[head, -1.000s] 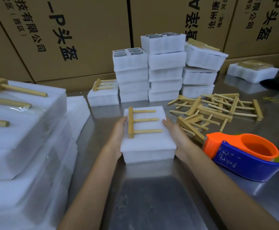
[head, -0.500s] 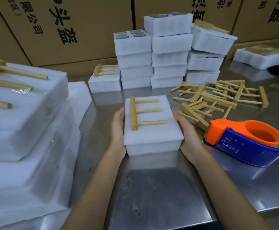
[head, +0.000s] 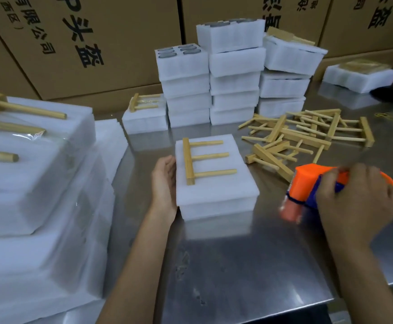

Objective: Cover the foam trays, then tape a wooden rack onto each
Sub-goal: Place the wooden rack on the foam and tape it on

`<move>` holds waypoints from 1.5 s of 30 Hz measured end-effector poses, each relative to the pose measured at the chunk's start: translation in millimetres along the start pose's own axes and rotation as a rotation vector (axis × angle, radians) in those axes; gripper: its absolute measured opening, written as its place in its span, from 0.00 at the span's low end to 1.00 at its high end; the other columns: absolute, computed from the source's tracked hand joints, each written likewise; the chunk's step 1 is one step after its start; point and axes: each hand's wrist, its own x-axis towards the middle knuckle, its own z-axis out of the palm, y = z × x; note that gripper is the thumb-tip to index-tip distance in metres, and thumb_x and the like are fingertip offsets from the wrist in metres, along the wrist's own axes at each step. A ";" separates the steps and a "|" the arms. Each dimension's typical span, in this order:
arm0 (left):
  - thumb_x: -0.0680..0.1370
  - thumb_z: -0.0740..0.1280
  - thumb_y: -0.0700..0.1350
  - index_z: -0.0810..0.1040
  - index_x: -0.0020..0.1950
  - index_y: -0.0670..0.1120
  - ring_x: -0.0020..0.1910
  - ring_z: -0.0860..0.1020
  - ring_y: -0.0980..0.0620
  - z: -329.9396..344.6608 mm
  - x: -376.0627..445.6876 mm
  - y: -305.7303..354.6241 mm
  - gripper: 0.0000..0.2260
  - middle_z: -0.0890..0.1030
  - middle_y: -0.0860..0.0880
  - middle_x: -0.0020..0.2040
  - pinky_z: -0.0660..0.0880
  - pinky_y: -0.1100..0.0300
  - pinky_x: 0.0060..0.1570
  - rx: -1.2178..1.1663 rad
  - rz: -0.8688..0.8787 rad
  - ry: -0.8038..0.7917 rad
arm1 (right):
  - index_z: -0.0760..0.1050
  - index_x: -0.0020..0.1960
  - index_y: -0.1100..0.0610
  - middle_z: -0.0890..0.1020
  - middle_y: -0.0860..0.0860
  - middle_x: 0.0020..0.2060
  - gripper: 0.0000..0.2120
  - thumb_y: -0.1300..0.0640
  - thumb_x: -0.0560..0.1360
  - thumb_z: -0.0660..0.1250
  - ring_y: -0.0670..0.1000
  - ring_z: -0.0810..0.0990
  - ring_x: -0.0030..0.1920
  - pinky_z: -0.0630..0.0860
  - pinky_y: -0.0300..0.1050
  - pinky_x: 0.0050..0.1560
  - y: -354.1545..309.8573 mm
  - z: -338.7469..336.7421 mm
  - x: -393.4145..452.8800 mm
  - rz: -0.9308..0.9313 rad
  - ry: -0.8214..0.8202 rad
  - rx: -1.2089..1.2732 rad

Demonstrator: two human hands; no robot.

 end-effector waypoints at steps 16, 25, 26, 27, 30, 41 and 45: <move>0.81 0.62 0.36 0.81 0.60 0.50 0.56 0.79 0.62 38.1 -54.7 13.6 0.14 0.82 0.55 0.57 0.74 0.67 0.56 0.487 0.611 -0.033 | 0.79 0.41 0.63 0.77 0.61 0.28 0.16 0.55 0.76 0.58 0.54 0.65 0.30 0.60 0.45 0.37 8.5 -8.0 30.8 0.008 -0.023 0.137; 0.82 0.62 0.35 0.80 0.63 0.47 0.56 0.81 0.58 71.8 -107.7 -15.9 0.14 0.84 0.49 0.60 0.76 0.62 0.62 0.594 0.076 -0.601 | 0.64 0.27 0.58 0.66 0.49 0.21 0.17 0.54 0.73 0.55 0.48 0.63 0.24 0.55 0.43 0.27 -28.5 -48.4 30.6 0.051 -0.123 0.431; 0.82 0.61 0.34 0.81 0.60 0.46 0.51 0.82 0.56 68.9 -107.7 -15.1 0.13 0.85 0.48 0.55 0.78 0.61 0.58 0.542 0.067 -0.605 | 0.63 0.27 0.58 0.66 0.50 0.21 0.18 0.53 0.73 0.55 0.47 0.64 0.24 0.56 0.43 0.28 -29.4 -50.1 32.3 0.059 -0.174 0.448; 0.82 0.61 0.34 0.82 0.57 0.46 0.47 0.83 0.55 67.1 -106.8 -12.8 0.13 0.86 0.48 0.51 0.80 0.61 0.54 0.514 0.061 -0.605 | 0.63 0.26 0.59 0.67 0.50 0.21 0.19 0.51 0.73 0.54 0.48 0.65 0.25 0.57 0.44 0.28 -30.5 -50.3 34.5 0.060 -0.233 0.454; 0.81 0.65 0.38 0.83 0.50 0.46 0.43 0.84 0.56 65.9 -101.8 -6.5 0.08 0.86 0.49 0.44 0.81 0.61 0.48 0.540 0.041 -0.560 | 0.65 0.28 0.62 0.70 0.53 0.22 0.21 0.48 0.72 0.53 0.52 0.69 0.27 0.59 0.44 0.30 -36.2 -48.6 39.9 0.008 -0.384 0.411; 0.81 0.66 0.37 0.82 0.47 0.40 0.39 0.84 0.49 62.6 -81.0 5.5 0.06 0.85 0.41 0.43 0.81 0.60 0.40 0.439 -0.033 -0.462 | 0.72 0.34 0.61 0.80 0.54 0.29 0.29 0.39 0.80 0.55 0.51 0.79 0.33 0.69 0.47 0.36 -53.2 -30.5 48.8 -0.080 -0.741 0.542; 0.80 0.68 0.41 0.83 0.50 0.37 0.43 0.84 0.47 60.7 -75.6 5.3 0.08 0.85 0.37 0.49 0.81 0.61 0.39 0.402 -0.018 -0.406 | 0.65 0.27 0.54 0.76 0.46 0.23 0.31 0.34 0.79 0.53 0.48 0.75 0.27 0.63 0.45 0.33 -54.4 -29.8 45.4 -0.149 -0.742 0.464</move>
